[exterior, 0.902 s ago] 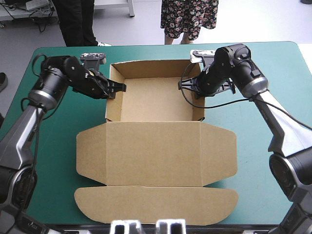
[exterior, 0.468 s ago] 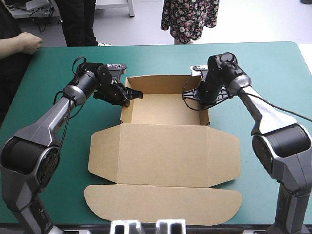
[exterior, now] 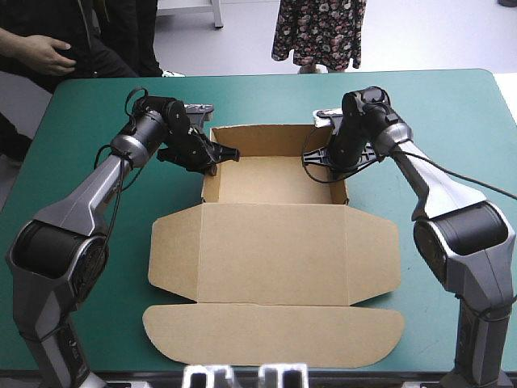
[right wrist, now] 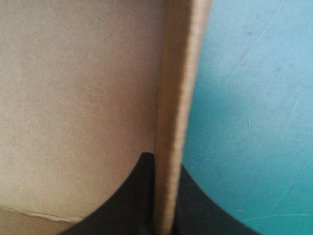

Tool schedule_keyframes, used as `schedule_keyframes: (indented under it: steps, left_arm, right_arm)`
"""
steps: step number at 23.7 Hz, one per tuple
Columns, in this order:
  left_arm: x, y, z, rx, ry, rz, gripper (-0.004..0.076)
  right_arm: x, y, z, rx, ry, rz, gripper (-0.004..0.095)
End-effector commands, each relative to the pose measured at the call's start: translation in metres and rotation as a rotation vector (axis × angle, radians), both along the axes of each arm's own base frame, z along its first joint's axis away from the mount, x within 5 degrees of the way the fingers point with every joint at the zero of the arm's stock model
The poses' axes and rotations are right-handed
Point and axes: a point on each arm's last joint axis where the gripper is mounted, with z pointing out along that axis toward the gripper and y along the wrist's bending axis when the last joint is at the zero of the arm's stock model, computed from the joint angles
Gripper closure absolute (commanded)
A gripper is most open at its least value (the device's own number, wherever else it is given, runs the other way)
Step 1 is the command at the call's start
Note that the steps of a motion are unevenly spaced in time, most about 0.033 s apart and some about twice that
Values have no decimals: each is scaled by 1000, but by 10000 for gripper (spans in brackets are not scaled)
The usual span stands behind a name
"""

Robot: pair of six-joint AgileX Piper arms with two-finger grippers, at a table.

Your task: Fold the box

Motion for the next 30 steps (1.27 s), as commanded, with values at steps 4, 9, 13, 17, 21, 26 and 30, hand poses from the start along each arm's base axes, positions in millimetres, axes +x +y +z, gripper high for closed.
schedule_keyframes:
  steps: [4, 9, 13, 17, 21, 26, 30]
  left_arm:
    - [-4, -16, 11, -103, -6, -3, 657]
    - [-4, -16, 13, -99, -7, -10, 381]
    - [-3, -16, 14, -102, -26, -6, 290]
    - [0, -16, 29, -98, -70, -14, 290]
    - [2, -14, 53, -81, -131, -32, 291]
    - [3, -9, 69, -36, -167, -18, 291]
    - [3, -8, 68, -25, -168, -19, 291]
  right_arm:
    - [-7, 17, 39, 109, -86, 71, 683]
    - [-6, 16, 41, 97, -99, 70, 386]
    - [-3, 12, 45, 59, -127, 67, 369]
    - [-3, 10, 62, 57, -186, 66, 369]
    - [-3, 6, 77, 36, -244, 65, 369]
    - [-4, 6, 83, 47, -257, 45, 369]
    - [-4, 6, 83, 47, -257, 45, 369]
